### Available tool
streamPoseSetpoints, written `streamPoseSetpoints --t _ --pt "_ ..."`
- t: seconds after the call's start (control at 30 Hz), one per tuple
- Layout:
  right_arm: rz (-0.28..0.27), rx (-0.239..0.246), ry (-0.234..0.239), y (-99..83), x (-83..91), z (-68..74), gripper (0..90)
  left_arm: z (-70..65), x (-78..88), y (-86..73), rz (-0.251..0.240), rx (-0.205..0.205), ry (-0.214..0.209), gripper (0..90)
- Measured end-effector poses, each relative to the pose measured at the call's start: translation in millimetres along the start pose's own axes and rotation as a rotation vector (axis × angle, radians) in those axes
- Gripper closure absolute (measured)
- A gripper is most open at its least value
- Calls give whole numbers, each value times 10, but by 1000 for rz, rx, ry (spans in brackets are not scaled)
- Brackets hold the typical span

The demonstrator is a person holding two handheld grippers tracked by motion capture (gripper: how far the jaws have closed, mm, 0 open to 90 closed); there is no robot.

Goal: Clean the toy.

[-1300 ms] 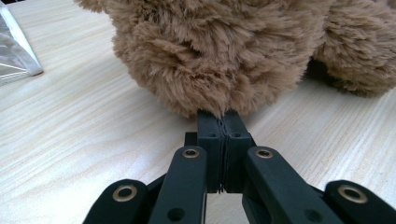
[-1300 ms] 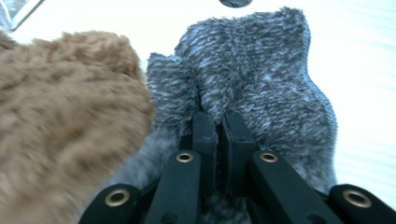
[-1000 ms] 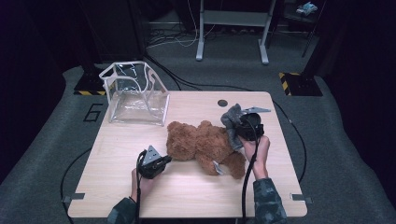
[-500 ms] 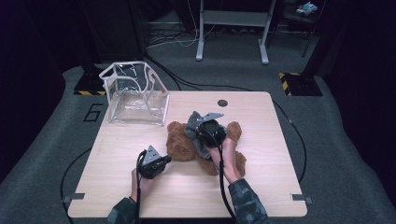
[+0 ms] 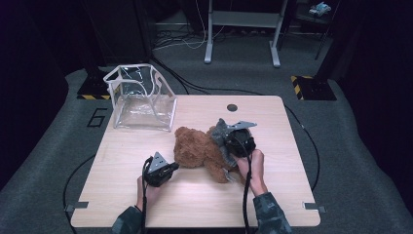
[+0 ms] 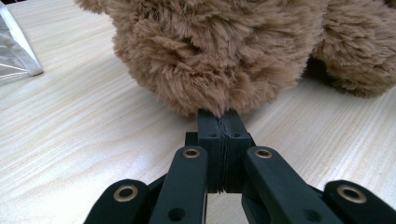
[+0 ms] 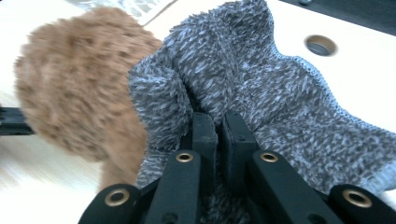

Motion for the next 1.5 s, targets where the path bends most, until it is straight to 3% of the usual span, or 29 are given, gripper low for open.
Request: streamPoseSetpoints --t 0.33,0.5,0.63,0.77,0.9,1.07,1.17,1.23,1.37,1.5 --pt "-9 -91 -74 -265 116 -422 856 -3 1 1 0 -1 -3 894" --pt "21 -123 -153 -370 97 -565 856 -4 -2 2 -2 3 0 895" --pt "-15 -144 -128 -358 168 -610 856 -2 -1 2 -2 3 1 895" --pt "-95 -126 -68 -190 321 -444 856 3 1 1 5 -8 3 895" --pt "-122 -38 -17 27 322 -92 855 1 -4 1 -1 -7 8 895" --pt "-75 70 45 227 12 393 855 -1 -4 2 -5 -3 7 895" --pt "-40 102 56 257 -176 559 855 -2 -5 2 -4 -3 7 895" --pt "-17 129 39 246 -260 576 855 1 1 1 1 -4 2 895" --pt "-8 70 32 193 -257 456 856 -4 -5 2 -5 -3 6 895" --pt "-10 50 14 135 -175 310 856 -4 2 1 0 -5 -1 895"
Point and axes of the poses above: each handheld gripper's, and its own axes: x roughly backward along the jaws, y roughly out of its top, z roughly to its left, the point moved 5 cm from there along -x, roughly forward along the jaws, and after that the axes turned 3 degrees about z, right-handed, at the moved point
